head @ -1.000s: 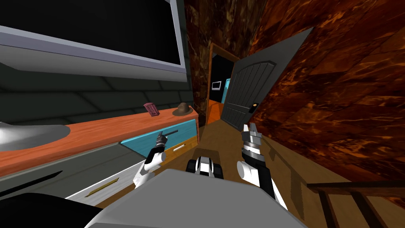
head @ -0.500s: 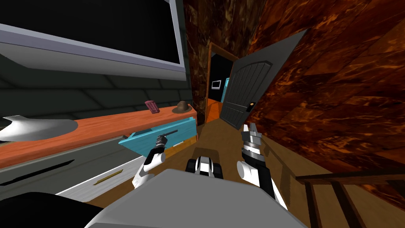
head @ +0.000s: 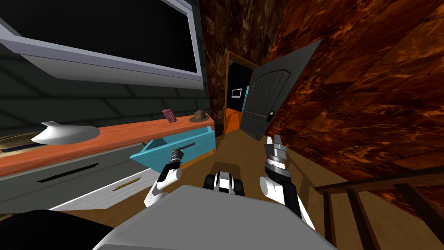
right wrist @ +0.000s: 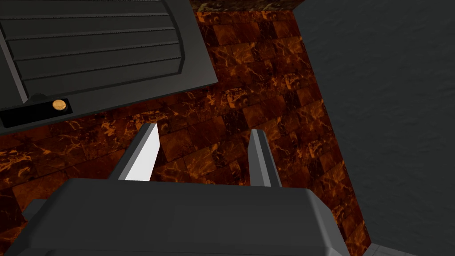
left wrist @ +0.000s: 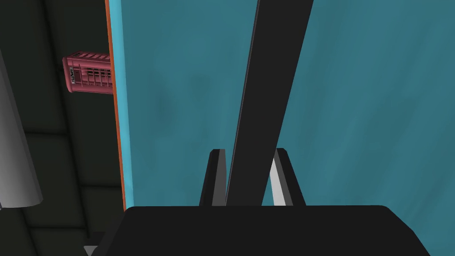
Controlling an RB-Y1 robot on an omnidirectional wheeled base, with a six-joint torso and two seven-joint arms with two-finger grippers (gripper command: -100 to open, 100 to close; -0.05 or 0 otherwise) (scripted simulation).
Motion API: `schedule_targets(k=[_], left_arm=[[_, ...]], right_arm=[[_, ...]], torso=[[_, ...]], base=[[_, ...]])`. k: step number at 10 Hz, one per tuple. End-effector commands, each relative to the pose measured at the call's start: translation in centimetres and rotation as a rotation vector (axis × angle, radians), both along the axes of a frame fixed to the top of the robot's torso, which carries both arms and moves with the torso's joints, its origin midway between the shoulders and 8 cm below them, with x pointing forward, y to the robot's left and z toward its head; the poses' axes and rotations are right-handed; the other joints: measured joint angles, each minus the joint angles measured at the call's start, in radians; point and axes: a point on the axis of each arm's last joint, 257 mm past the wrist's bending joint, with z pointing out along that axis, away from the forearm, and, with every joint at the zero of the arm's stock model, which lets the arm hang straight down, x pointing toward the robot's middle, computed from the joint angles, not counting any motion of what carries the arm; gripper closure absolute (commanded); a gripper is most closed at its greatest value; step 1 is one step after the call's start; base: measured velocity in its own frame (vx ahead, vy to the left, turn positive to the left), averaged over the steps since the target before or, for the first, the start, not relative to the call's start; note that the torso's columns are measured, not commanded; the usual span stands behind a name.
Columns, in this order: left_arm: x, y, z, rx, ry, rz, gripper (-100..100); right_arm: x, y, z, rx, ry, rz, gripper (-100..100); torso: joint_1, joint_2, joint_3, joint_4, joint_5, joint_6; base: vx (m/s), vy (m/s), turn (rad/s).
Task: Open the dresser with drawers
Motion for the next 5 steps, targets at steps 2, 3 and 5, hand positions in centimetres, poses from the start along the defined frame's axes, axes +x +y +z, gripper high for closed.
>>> schedule_targets(k=[2,3,5], left_arm=[[-0.9,0.6,1.6,-0.003,-0.005,0.005,-100],[-1.1,0.9,2.0,-0.004,-0.005,0.007,-100],[-1.6,1.2,3.0,-0.007,-0.005,0.009,-100]], right_arm=[[0.0,0.0,0.0,0.000,0.000,0.000,0],[0.0,0.0,0.0,0.000,0.000,0.000,0],[0.0,0.0,0.0,0.000,0.000,0.000,0]], torso=[[0.004,-0.006,-0.002,-0.003,0.003,0.001],[0.009,-0.013,-0.007,-0.005,0.005,0.002],[0.007,-0.011,-0.006,-0.006,0.006,0.002]], base=[[-0.028,-0.045,-0.018],[0.053,0.009,-0.017],[0.042,0.007,-0.012]])
